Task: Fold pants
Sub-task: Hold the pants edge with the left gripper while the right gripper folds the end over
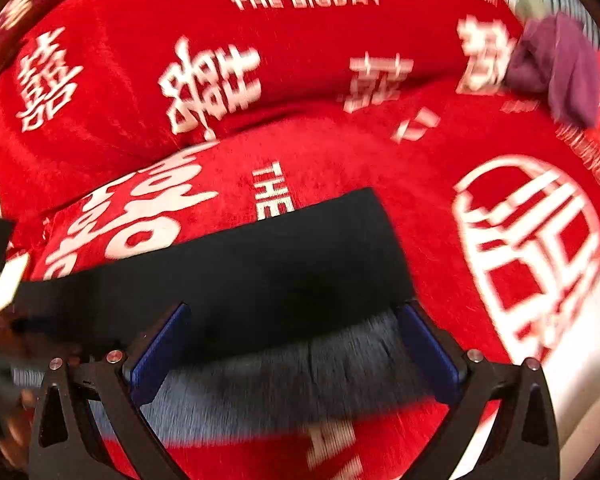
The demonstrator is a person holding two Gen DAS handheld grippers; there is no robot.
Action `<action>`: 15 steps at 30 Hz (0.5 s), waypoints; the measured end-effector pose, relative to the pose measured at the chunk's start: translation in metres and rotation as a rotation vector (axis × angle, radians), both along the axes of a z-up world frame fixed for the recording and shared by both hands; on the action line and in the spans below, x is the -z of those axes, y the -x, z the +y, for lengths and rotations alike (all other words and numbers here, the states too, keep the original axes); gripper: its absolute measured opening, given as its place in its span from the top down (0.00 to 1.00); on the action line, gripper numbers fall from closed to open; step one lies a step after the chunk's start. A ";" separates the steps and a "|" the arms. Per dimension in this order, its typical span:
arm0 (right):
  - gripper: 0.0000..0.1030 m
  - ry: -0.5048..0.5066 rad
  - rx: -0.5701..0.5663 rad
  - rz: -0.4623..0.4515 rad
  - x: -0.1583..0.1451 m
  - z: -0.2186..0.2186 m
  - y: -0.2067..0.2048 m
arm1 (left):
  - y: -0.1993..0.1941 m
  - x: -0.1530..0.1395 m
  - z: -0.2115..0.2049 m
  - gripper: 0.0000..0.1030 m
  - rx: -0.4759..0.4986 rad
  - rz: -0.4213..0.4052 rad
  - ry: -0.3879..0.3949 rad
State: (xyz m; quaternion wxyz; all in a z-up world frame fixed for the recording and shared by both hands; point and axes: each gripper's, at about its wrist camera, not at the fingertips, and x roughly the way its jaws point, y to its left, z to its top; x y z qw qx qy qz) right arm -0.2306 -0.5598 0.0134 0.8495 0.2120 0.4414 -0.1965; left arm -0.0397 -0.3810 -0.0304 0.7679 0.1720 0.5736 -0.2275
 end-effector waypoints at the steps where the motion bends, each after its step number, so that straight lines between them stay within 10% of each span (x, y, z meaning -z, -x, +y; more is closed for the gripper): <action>1: 0.00 0.029 -0.017 -0.011 -0.002 0.000 -0.004 | 0.000 0.000 0.001 0.00 0.000 0.006 0.004; 6: 0.00 0.112 0.002 -0.073 -0.029 0.022 0.040 | 0.000 -0.005 0.026 0.00 -0.106 0.022 0.006; 15: 0.00 -0.131 0.093 -0.123 0.022 0.043 0.141 | -0.001 -0.004 0.077 0.00 -0.314 0.020 -0.007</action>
